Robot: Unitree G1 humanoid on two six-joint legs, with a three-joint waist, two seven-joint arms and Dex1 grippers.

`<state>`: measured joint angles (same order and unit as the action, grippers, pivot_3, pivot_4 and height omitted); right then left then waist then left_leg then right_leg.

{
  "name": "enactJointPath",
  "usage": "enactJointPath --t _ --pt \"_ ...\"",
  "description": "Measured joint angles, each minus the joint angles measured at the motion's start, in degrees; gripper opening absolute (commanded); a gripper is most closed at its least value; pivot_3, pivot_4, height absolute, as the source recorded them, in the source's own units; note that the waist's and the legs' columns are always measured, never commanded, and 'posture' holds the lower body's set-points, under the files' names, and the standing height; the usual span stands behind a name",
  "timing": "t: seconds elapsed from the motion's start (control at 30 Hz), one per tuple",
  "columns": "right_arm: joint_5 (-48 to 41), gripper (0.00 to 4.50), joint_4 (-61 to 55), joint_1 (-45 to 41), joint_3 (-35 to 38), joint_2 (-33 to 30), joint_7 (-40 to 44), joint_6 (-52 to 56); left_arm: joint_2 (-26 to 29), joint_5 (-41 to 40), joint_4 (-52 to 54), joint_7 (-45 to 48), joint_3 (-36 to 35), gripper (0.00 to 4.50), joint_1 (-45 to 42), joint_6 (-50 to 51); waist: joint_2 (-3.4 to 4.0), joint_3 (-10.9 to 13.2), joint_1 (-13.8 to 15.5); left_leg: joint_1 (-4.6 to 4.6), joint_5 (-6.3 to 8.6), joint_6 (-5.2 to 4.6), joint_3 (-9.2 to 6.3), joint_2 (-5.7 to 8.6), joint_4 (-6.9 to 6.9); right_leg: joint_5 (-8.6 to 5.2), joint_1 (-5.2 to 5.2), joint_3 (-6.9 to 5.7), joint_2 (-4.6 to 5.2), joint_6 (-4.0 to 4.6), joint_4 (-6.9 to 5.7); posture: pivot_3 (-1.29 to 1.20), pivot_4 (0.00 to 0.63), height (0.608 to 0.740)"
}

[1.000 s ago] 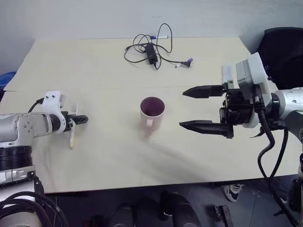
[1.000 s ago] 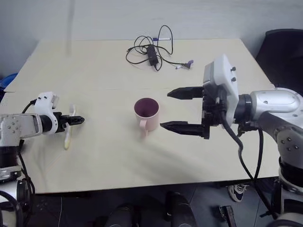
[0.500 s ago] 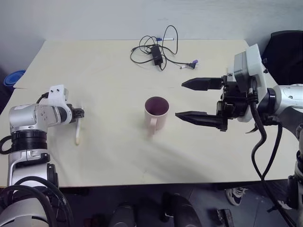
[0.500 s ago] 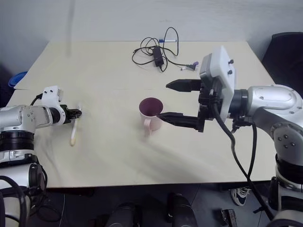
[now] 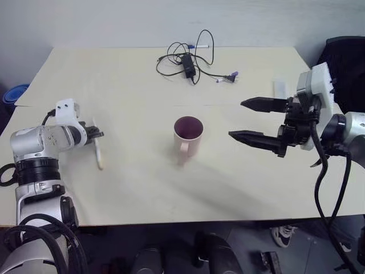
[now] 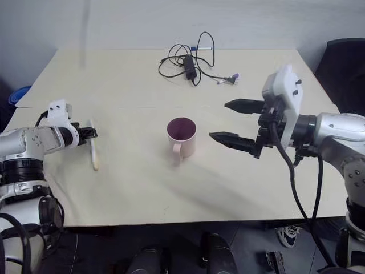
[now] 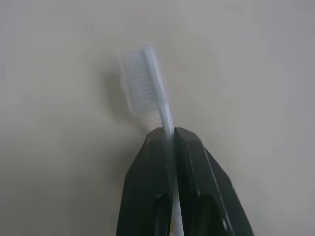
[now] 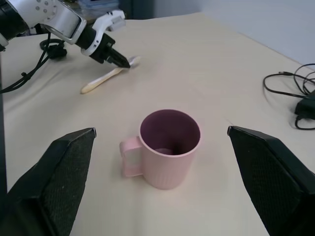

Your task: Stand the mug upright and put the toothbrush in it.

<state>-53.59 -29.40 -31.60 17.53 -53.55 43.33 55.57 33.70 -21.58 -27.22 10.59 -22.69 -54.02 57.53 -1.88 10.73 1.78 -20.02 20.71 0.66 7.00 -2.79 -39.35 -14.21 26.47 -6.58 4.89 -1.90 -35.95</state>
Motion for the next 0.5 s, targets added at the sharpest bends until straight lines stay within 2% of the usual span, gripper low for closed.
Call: enactJointPath --t 0.1,0.2,0.33,0.5 --pt "-1.6 4.5 -0.8 3.7 4.1 -0.6 -2.5 1.9 -5.4 -5.7 3.8 5.1 -2.3 0.04 -9.1 -7.0 -0.05 0.0 0.3 -0.48 0.05 -0.12 -0.07 0.09 -0.34 0.12 0.13 -0.39 -0.08 -0.11 0.15 0.0 0.15 0.74" --pt "-2.4 4.5 -2.1 6.5 5.8 -0.7 -4.6 3.2 -10.9 -9.9 9.5 13.8 2.1 0.04 -15.5 -12.0 -0.03 0.0 0.4 -0.48 0.15 -0.3 0.11 0.21 -0.41 0.24 0.08 -0.61 -0.16 -0.32 0.33 0.0 0.15 0.74" --pt "-3.4 4.5 -2.9 8.8 8.0 -0.7 -7.7 3.5 -15.7 -9.7 12.8 23.4 11.5 0.04 -13.8 -17.2 0.1 -0.1 -0.5 -0.18 0.12 -0.38 0.2 0.4 -0.41 0.32 -0.11 -0.36 -0.26 -0.39 0.35 0.0 0.15 0.74" --pt "-4.5 4.5 -4.8 12.0 9.3 -0.6 -10.4 3.5 -18.6 -6.8 12.5 27.5 18.6 0.04 -10.9 -21.8 0.13 0.0 -1.1 -0.12 0.0 -0.16 0.04 0.14 -0.34 0.35 0.01 0.33 -0.45 -0.16 0.39 0.0 0.15 0.74"
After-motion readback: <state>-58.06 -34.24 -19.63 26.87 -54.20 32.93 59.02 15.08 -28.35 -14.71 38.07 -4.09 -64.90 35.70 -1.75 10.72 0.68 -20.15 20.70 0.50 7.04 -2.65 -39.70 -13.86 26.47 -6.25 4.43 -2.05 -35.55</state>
